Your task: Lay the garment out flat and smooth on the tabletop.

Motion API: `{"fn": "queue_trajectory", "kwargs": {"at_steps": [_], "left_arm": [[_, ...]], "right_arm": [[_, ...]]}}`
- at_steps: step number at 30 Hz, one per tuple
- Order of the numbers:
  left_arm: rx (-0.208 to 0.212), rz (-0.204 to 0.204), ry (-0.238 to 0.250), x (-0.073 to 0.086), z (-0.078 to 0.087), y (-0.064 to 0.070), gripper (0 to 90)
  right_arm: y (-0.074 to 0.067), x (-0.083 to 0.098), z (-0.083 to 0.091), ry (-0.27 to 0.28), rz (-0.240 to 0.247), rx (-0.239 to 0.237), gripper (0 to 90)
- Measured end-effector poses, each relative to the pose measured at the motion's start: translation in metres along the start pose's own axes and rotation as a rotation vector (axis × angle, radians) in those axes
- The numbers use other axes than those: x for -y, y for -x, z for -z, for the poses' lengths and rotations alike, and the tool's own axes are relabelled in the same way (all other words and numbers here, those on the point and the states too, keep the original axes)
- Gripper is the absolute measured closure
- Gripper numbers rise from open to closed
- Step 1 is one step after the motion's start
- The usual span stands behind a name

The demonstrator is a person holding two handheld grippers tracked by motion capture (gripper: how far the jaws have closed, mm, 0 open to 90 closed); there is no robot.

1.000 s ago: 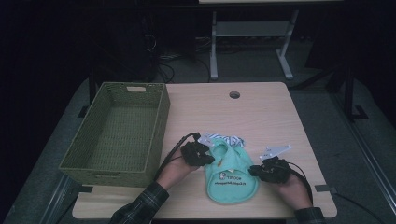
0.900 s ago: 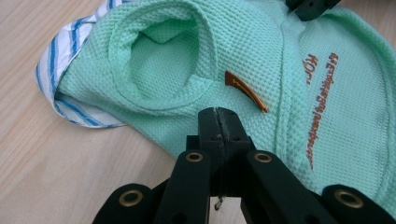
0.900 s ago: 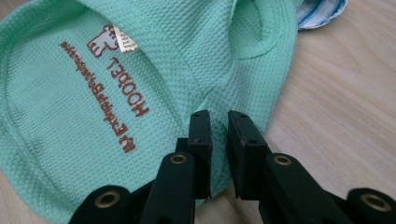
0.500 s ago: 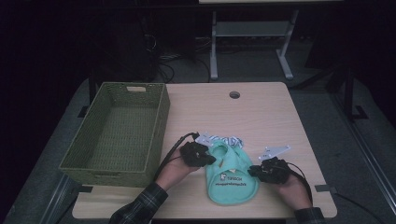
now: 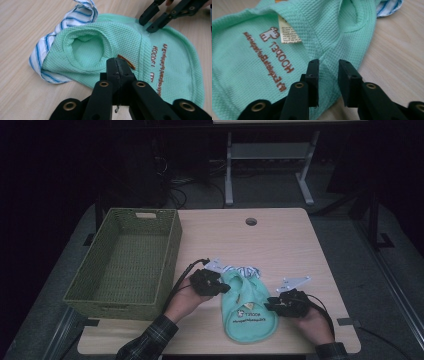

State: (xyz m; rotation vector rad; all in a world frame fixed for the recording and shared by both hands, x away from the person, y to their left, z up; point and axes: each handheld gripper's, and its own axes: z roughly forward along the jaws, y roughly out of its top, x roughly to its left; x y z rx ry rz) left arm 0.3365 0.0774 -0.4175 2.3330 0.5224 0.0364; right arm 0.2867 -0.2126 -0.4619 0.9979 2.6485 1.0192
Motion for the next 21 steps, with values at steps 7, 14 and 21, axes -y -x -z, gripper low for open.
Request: {"fn": "queue_trajectory", "kwargs": {"at_steps": [7,14,21], "left_arm": [[-0.004,-0.011,-0.064,0.005,-0.020,0.010,81.8],[-0.007,-0.024,-0.126,0.015,-0.029,0.017,82.6],[-0.007,-0.025,-0.154,0.020,-0.032,0.013,87.1]], "right_arm": [[0.014,-0.009,0.006,0.055,-0.033,-0.006,75.6],[0.037,-0.031,0.000,0.106,-0.055,0.002,78.0],[0.059,-0.059,-0.022,0.105,-0.082,0.006,79.2]]}}
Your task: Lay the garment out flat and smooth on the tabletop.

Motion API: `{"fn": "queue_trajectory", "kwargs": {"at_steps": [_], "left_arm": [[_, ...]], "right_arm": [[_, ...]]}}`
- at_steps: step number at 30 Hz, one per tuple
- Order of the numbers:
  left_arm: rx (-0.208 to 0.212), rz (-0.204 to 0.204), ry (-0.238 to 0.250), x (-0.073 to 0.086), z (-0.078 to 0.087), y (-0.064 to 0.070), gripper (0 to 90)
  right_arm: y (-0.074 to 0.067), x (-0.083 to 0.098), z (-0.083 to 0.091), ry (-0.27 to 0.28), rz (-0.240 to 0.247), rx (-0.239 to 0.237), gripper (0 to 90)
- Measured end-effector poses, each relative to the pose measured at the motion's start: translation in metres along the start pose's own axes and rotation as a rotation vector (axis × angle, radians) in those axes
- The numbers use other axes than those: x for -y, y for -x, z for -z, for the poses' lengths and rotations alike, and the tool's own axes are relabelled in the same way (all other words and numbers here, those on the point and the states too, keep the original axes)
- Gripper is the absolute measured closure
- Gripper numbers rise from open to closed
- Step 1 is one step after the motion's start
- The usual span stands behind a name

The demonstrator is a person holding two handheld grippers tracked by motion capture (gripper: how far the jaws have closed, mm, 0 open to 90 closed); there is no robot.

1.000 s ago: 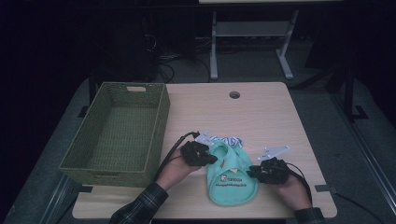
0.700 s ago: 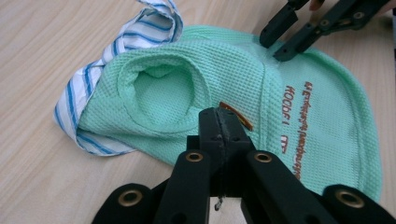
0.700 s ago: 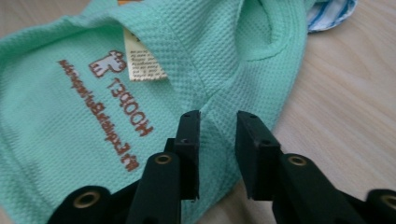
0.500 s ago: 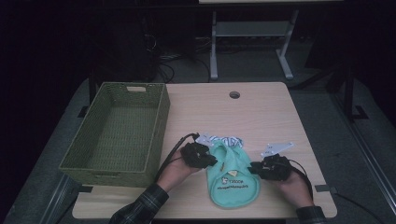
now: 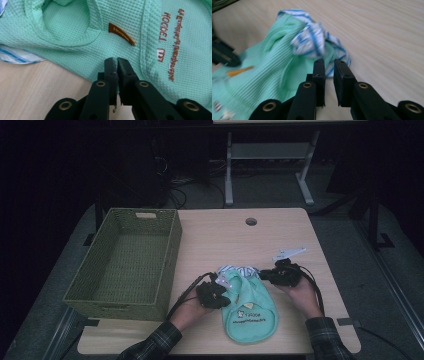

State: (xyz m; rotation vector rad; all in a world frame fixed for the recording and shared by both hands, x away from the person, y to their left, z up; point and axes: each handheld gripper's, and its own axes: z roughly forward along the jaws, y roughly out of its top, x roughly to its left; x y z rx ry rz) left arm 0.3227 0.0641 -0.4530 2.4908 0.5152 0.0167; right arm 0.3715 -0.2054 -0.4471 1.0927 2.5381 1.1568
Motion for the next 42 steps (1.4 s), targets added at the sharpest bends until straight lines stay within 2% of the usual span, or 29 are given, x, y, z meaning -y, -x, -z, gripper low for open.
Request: {"fn": "queue_trajectory", "kwargs": {"at_steps": [6,7,10,12,14,16,17,19,22,28,32,35,36,37,38,42], "left_arm": [[-0.010,-0.016,-0.003,-0.001,0.000,0.001,88.5],[-0.014,-0.038,-0.023,-0.001,0.000,0.001,88.6],[-0.019,-0.030,-0.011,-0.002,-0.001,0.003,89.0],[-0.018,-0.040,-0.019,-0.002,0.000,0.002,89.1],[-0.015,-0.026,-0.011,-0.002,-0.001,0.002,89.2],[-0.015,-0.029,-0.012,-0.002,-0.001,0.002,89.4],[-0.018,-0.044,-0.022,-0.002,0.000,0.002,89.5],[-0.020,-0.054,-0.033,-0.003,0.000,0.002,89.7],[-0.022,-0.047,-0.025,-0.002,0.000,0.002,89.7],[-0.026,-0.057,-0.030,-0.003,0.000,0.003,89.8],[-0.024,-0.055,-0.025,-0.002,0.000,0.002,89.7],[-0.043,-0.053,-0.018,-0.002,0.000,-0.001,88.8],[-0.041,-0.052,-0.017,-0.002,0.001,-0.003,88.2],[-0.043,-0.032,-0.007,-0.002,0.002,-0.004,87.0],[-0.047,-0.036,-0.011,-0.002,0.004,-0.005,85.7],[-0.050,-0.003,0.044,-0.005,0.015,-0.010,82.6]], "right_arm": [[0.010,-0.009,-0.019,-0.008,-0.031,-0.030,76.4],[0.009,-0.010,-0.022,-0.011,-0.039,-0.028,75.4],[0.010,-0.009,-0.030,-0.027,-0.062,-0.054,72.4],[0.010,-0.008,-0.033,-0.024,-0.064,-0.064,72.2],[0.008,-0.008,-0.037,-0.039,-0.064,-0.058,77.2],[0.006,-0.008,-0.040,-0.045,-0.041,-0.037,84.3],[0.006,-0.008,-0.040,-0.048,-0.025,-0.032,86.9],[0.003,-0.009,-0.039,-0.055,0.002,0.007,88.4],[0.004,-0.011,-0.033,-0.044,0.027,0.054,88.7],[0.021,-0.012,-0.022,-0.047,0.030,0.126,88.9],[0.030,-0.007,-0.026,-0.068,0.028,0.132,89.0],[0.031,-0.003,-0.024,-0.046,0.017,0.118,86.4],[0.030,-0.003,-0.021,-0.030,0.013,0.113,85.6],[0.029,-0.002,-0.019,-0.012,0.007,0.109,84.2],[0.029,-0.001,-0.014,0.002,0.006,0.110,82.8],[0.026,0.005,0.001,0.049,0.007,0.086,81.9]]}}
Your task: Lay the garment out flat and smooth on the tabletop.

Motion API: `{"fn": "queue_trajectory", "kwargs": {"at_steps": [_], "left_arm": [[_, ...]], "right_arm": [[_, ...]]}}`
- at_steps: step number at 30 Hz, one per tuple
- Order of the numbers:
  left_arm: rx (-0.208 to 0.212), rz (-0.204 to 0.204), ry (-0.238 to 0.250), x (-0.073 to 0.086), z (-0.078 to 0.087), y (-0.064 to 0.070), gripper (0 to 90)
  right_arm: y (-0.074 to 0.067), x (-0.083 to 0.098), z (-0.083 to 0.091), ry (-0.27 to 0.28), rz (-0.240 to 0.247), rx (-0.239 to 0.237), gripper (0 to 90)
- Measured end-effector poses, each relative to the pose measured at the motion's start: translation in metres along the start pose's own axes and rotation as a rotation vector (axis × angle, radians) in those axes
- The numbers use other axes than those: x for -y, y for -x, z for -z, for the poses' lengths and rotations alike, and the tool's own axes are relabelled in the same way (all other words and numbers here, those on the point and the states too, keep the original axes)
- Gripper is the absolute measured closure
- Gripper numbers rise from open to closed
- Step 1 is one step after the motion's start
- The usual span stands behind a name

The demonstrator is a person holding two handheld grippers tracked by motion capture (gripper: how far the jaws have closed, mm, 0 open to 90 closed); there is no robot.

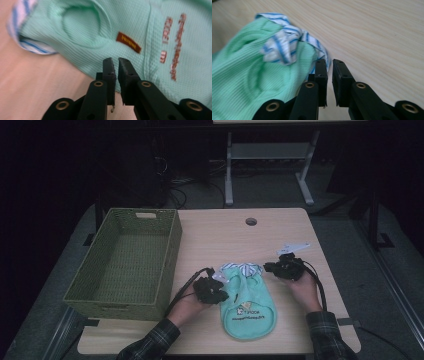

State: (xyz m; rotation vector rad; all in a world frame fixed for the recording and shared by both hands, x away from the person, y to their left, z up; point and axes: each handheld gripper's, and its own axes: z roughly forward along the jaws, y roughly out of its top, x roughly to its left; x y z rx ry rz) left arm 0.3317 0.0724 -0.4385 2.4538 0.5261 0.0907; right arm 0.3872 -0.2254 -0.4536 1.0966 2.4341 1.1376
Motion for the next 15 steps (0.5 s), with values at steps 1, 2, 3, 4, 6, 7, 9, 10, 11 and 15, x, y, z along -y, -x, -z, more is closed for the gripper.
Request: {"fn": "queue_trajectory", "kwargs": {"at_steps": [1,2,3,4,6,7,9,10,11,15], "left_arm": [[0.000,0.000,0.008,-0.002,0.002,-0.001,81.8],[-0.004,0.009,0.018,-0.003,0.003,-0.002,81.5],[-0.008,0.003,0.016,-0.006,0.005,-0.004,81.6],[-0.015,0.006,0.021,-0.009,0.005,-0.006,82.7],[-0.030,0.012,0.030,-0.013,0.005,-0.009,85.5],[-0.036,0.019,0.035,-0.015,0.005,-0.011,87.6],[-0.046,0.030,0.035,-0.019,0.004,-0.016,89.1],[-0.055,0.038,0.037,-0.021,0.003,-0.019,89.0],[-0.061,0.047,0.038,-0.023,0.001,-0.023,89.0],[-0.095,0.085,0.036,-0.031,-0.006,-0.039,88.4]], "right_arm": [[-0.002,0.001,0.004,0.005,-0.004,-0.009,81.9],[-0.004,0.003,0.008,0.007,0.001,-0.017,82.6],[-0.006,0.004,0.011,0.011,0.009,-0.027,84.0],[-0.008,0.006,0.014,0.012,0.017,-0.036,85.1],[-0.014,0.008,0.019,0.002,0.019,-0.054,87.7],[-0.018,0.009,0.021,-0.002,0.024,-0.068,89.3],[-0.023,0.012,0.023,-0.009,0.037,-0.082,89.7],[-0.026,0.013,0.024,-0.017,0.040,-0.089,89.7],[-0.029,0.015,0.025,-0.020,0.048,-0.097,89.7],[-0.042,0.022,0.028,-0.042,0.073,-0.116,89.8]]}}
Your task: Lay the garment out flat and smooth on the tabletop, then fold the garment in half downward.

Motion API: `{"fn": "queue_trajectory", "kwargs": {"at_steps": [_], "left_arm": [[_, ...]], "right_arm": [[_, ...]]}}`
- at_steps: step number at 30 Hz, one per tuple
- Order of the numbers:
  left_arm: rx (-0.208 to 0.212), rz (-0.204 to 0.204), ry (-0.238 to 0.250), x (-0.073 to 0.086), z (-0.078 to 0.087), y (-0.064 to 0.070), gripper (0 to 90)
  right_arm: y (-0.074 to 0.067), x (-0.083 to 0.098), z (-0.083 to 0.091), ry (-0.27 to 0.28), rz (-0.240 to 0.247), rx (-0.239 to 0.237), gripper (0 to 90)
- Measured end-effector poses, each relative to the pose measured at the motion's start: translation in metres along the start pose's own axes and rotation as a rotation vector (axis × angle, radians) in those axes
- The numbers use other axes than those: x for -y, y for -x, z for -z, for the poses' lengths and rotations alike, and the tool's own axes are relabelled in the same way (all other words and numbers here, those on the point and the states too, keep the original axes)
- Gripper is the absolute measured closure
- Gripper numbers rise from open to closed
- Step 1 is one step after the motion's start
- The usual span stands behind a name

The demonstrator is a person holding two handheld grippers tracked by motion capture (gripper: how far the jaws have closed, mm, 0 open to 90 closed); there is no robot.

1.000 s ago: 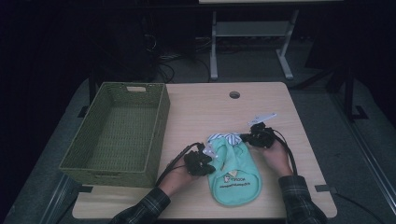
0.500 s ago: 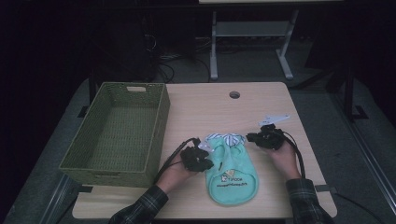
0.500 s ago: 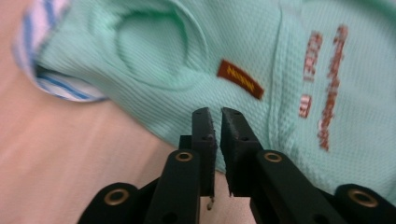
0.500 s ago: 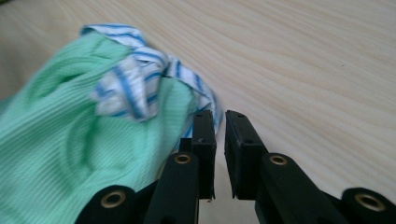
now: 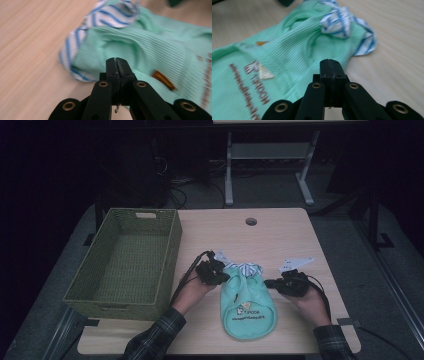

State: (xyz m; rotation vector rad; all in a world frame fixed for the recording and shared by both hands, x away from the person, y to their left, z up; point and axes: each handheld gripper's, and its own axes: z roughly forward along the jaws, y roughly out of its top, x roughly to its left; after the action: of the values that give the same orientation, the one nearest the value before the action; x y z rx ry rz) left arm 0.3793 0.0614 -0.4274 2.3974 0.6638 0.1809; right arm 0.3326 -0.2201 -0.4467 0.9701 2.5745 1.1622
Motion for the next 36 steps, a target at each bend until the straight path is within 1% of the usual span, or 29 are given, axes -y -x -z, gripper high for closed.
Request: {"fn": "queue_trajectory", "kwargs": {"at_steps": [1,3,4,6,7,8,9,10,11,13,15,16,18,20,21,22,23,25,26,28,29,30,31,33,34,35,36], "left_arm": [[0.000,0.013,-0.007,-0.002,-0.003,-0.004,88.2],[-0.007,0.010,-0.026,-0.005,-0.010,-0.009,87.1],[-0.009,0.016,-0.037,-0.006,-0.014,-0.010,86.8],[-0.030,0.010,-0.067,-0.005,-0.022,-0.014,86.8],[-0.042,0.016,-0.073,-0.004,-0.026,-0.015,86.8],[-0.050,0.017,-0.089,-0.003,-0.029,-0.017,86.8],[-0.046,0.024,-0.081,-0.001,-0.031,-0.019,86.9],[-0.043,0.029,-0.080,0.000,-0.031,-0.021,87.2],[-0.050,0.028,-0.080,0.000,-0.031,-0.022,87.2],[-0.075,0.020,-0.090,0.000,-0.030,-0.025,87.9],[-0.082,0.020,-0.091,0.000,-0.030,-0.029,88.8],[-0.087,0.017,-0.092,-0.001,-0.030,-0.029,89.0],[-0.092,0.018,-0.086,-0.001,-0.031,-0.030,89.0],[-0.084,0.013,-0.082,0.000,-0.031,-0.029,88.3],[-0.072,0.022,-0.069,0.001,-0.031,-0.028,86.7],[-0.071,0.023,-0.062,0.002,-0.030,-0.028,85.0],[-0.067,0.025,-0.053,0.003,-0.029,-0.027,83.7],[-0.059,0.033,-0.045,0.004,-0.028,-0.027,82.4],[-0.055,0.034,-0.043,0.004,-0.027,-0.027,81.5],[-0.050,0.033,-0.040,0.005,-0.025,-0.027,80.0],[-0.044,0.032,-0.029,0.005,-0.023,-0.027,78.9],[-0.040,0.028,-0.033,0.005,-0.021,-0.027,77.4],[-0.034,0.034,-0.029,0.005,-0.019,-0.027,76.2],[-0.031,0.031,-0.016,0.004,-0.015,-0.028,72.5],[-0.027,0.033,-0.015,0.003,-0.013,-0.028,70.6],[-0.027,0.040,-0.004,0.003,-0.010,-0.029,69.4],[-0.025,0.045,0.002,0.002,-0.009,-0.030,67.5]], "right_arm": [[-0.004,0.002,0.001,-0.007,-0.004,-0.009,89.8],[-0.009,0.006,0.002,-0.021,0.003,-0.017,89.8],[-0.012,0.010,0.002,-0.031,0.005,-0.026,89.8],[-0.017,0.016,0.001,-0.058,0.010,-0.028,89.8],[-0.018,0.019,0.000,-0.067,0.012,-0.035,89.8],[-0.021,0.023,-0.001,-0.083,0.010,-0.041,89.9],[-0.023,0.026,-0.001,-0.098,0.010,-0.043,89.9],[-0.023,0.029,-0.001,-0.092,0.023,-0.045,89.9],[-0.024,0.030,0.000,-0.094,0.007,-0.057,89.9],[-0.026,0.032,0.002,-0.103,0.014,-0.051,90.0],[-0.026,0.033,0.004,-0.109,0.015,-0.043,90.0],[-0.025,0.034,0.006,-0.113,0.027,-0.034,90.0],[-0.025,0.034,0.007,-0.120,0.020,-0.026,90.0],[-0.025,0.034,0.007,-0.118,0.021,-0.027,90.0],[-0.025,0.034,0.006,-0.116,0.028,-0.028,90.0],[-0.025,0.034,0.006,-0.111,0.031,-0.032,90.0],[-0.025,0.034,0.006,-0.107,0.025,-0.037,89.9],[-0.024,0.031,0.007,-0.087,0.011,-0.047,89.8],[-0.022,0.029,0.008,-0.073,0.017,-0.048,89.5],[-0.021,0.024,0.009,-0.061,0.003,-0.046,87.3],[-0.019,0.022,0.010,-0.048,0.005,-0.048,85.6],[-0.018,0.018,0.010,-0.037,0.000,-0.046,83.5],[-0.017,0.016,0.011,-0.033,-0.004,-0.047,82.5],[-0.013,0.012,0.010,-0.024,0.005,-0.041,79.1],[-0.011,0.010,0.009,-0.019,0.002,-0.041,77.6],[-0.009,0.008,0.009,-0.016,0.002,-0.040,76.0],[-0.007,0.005,0.009,-0.014,-0.014,-0.040,74.4]]}}
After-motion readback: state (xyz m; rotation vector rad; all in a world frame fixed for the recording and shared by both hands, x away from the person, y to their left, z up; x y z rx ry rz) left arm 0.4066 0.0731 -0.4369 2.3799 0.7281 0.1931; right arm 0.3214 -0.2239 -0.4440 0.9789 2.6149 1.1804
